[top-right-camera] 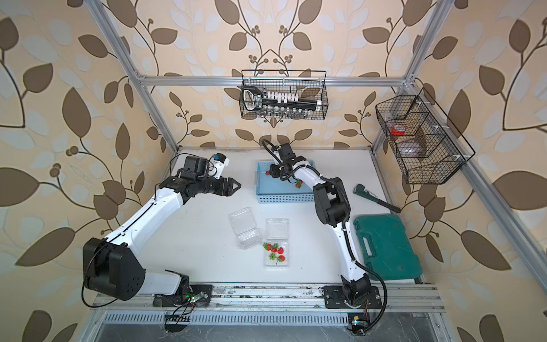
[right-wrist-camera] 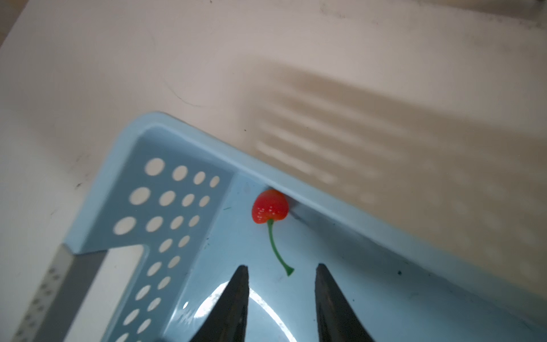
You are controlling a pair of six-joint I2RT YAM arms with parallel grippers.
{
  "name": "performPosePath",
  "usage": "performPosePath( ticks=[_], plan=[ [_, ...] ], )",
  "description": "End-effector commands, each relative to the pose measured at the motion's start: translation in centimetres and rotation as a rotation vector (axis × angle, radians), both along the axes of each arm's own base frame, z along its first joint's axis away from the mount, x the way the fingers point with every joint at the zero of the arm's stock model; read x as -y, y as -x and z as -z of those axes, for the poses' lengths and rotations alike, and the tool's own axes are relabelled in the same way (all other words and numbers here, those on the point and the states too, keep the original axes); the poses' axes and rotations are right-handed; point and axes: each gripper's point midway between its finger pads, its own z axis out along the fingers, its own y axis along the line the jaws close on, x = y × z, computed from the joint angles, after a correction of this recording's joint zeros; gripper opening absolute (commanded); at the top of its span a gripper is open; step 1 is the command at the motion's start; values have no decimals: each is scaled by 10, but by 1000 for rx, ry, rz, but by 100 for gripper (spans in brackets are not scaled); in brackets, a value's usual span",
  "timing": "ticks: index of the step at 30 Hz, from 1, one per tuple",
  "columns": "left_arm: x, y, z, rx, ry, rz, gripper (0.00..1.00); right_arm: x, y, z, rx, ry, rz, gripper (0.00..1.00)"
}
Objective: Pack strawberries into containers
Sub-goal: Pick up the strawberry from the basket.
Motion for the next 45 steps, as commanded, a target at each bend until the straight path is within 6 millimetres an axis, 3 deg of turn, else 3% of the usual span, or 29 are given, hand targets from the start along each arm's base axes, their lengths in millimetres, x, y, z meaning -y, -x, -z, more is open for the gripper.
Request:
performPosePath(
  ticks=[1, 12, 24, 28, 33, 40, 45],
  plan=[
    [6, 1, -5, 23, -4, 35, 77, -4, -5, -2, -5, -37, -37, 38],
    [6, 0, -1, 10, -9, 36, 77, -16, -5, 11, -38, -124, -54, 38],
    [6, 0, -3, 16, -8, 38, 77, -13, -11, 20, -61, -146, -40, 37],
    [6, 0, -2, 15, -10, 37, 77, -16, -10, 21, -68, -163, -46, 33],
    [6, 0, -3, 18, -11, 37, 77, -19, -8, 26, -84, -185, -54, 18],
    [6, 1, -5, 19, -6, 39, 77, -21, -5, 7, -59, -217, -62, 1],
    [7, 2, -10, 30, 2, 40, 77, -21, 6, -6, -46, -224, -85, 0]
  ],
)
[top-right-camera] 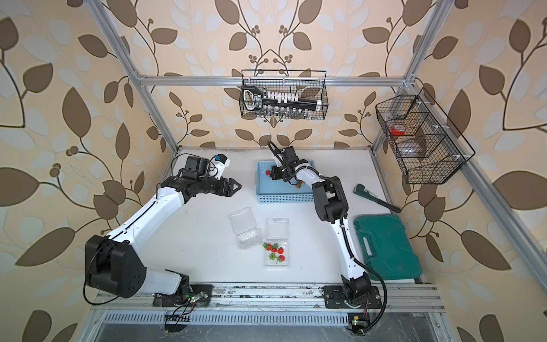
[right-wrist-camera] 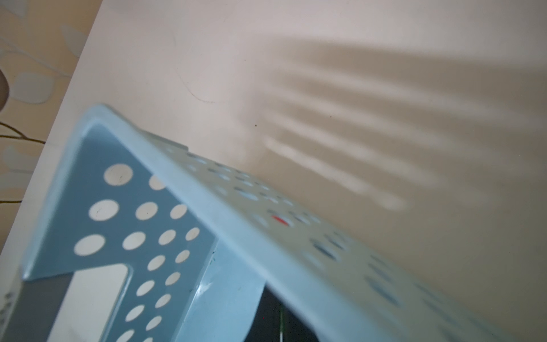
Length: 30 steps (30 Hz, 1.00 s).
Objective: Pack strawberries into containers
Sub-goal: Pick up the strawberry from the basket, then place the strawberry in the packing box.
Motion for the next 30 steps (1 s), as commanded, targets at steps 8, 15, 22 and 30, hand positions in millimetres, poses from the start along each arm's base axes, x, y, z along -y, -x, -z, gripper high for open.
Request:
performPosePath(
  ticks=[8, 15, 22, 30],
  plan=[
    [8, 4, -20, 45, 31, 33, 77, -5, 53, -70, 101, -17, -75, 0],
    [7, 7, -25, 61, 34, 31, 77, 11, 104, -106, 141, -4, -84, 0],
    [6, 7, -27, 69, 32, 27, 77, 19, 216, -121, 105, 26, -173, 0],
    [8, 5, -22, 47, 39, 30, 77, 21, 349, -87, -57, 62, -294, 0]
  ],
)
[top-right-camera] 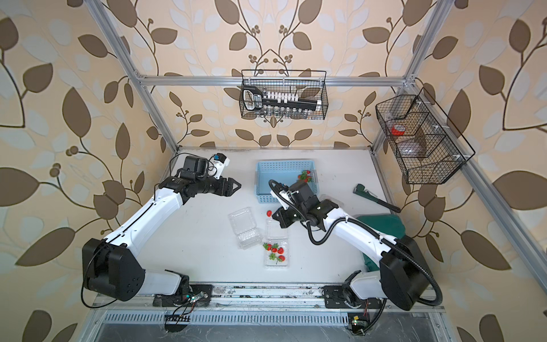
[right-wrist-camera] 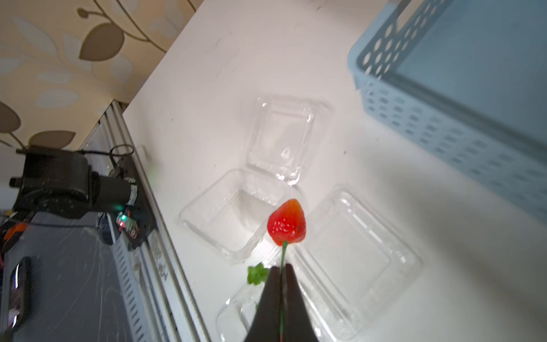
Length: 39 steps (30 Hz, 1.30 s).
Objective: Pack strawberries into containers
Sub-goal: Place the strawberry in the packing box, then pick up the strawberry from the basket.
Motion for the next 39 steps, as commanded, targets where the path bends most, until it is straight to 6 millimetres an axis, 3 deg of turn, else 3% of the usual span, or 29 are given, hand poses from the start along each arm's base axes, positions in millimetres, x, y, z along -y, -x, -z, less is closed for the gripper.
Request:
performPosePath(
  ticks=[1, 7, 10, 14, 17, 21, 27, 29, 32, 35, 39],
  plan=[
    [7, 3, -13, 29, 26, 26, 77, 10, 44, 27, -114, 69, -10, 0],
    [5, 2, -10, 29, 11, 16, 77, 13, 86, 68, -197, 143, -34, 0],
    [5, 2, -10, 28, 8, 16, 77, 14, 93, 86, -220, 188, -43, 11],
    [4, 2, -8, 27, 4, 14, 77, 9, 88, 79, -193, 188, -41, 33],
    [4, 2, -9, 30, 5, 15, 77, 10, 73, 59, -112, 180, -2, 39],
    [5, 3, -11, 34, 13, 19, 77, 28, 17, 22, 3, 133, 184, 40],
    [9, 6, -13, 41, 13, 29, 77, 91, -99, -18, 108, 184, 526, 42],
    [9, 6, -14, 43, 10, 31, 77, 115, -135, -13, 87, 262, 614, 43],
    [9, 7, -13, 45, 8, 32, 77, 134, -177, 1, 82, 385, 665, 44],
    [9, 7, -14, 46, 5, 30, 77, 143, -210, 28, 46, 490, 674, 44],
    [10, 7, -15, 49, 9, 32, 77, 141, -239, 57, -12, 509, 669, 42]
  ],
)
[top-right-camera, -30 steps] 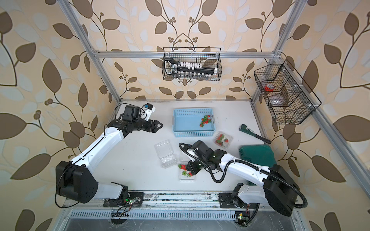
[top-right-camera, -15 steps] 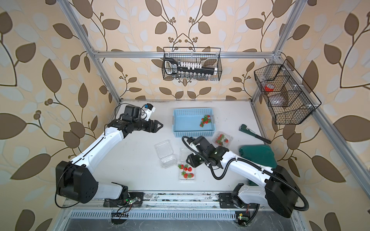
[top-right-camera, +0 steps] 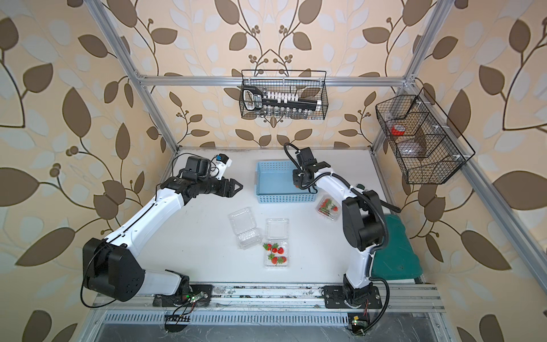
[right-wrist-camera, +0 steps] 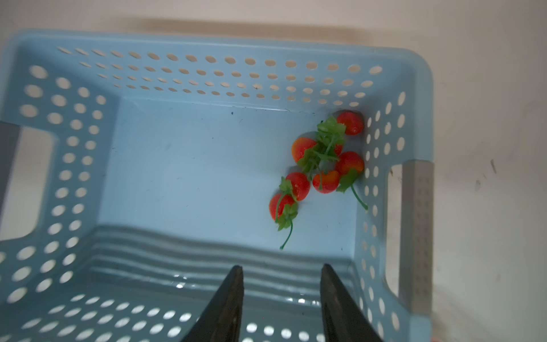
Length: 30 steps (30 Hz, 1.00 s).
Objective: Pack strawberries into containers
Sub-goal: Pick up the strawberry from the basket.
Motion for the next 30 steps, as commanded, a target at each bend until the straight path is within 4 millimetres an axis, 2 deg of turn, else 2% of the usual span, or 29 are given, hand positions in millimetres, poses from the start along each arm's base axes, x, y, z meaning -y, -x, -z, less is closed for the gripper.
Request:
performPosePath(
  ticks=[1, 8, 12, 17, 22, 26, 30],
  plan=[
    [4, 5, -15, 47, 13, 16, 77, 11, -6, 21, -79, 54, 10, 42],
    [4, 5, -15, 48, 15, 18, 77, 16, -40, 46, -86, 61, 52, 40],
    [1, 5, -17, 58, 0, 11, 77, 17, -48, 57, -91, 78, 54, 38],
    [1, 4, -16, 57, -6, 11, 77, 19, -58, 68, -104, 98, 54, 28],
    [0, 4, -16, 59, -11, 10, 77, 22, -66, 66, -92, 94, 59, 24],
    [0, 4, -16, 59, -12, 9, 77, 17, -72, 56, -77, 67, 50, 10],
    [0, 4, -16, 60, -12, 8, 77, 10, -74, 38, -38, 21, 40, 2]
  ],
)
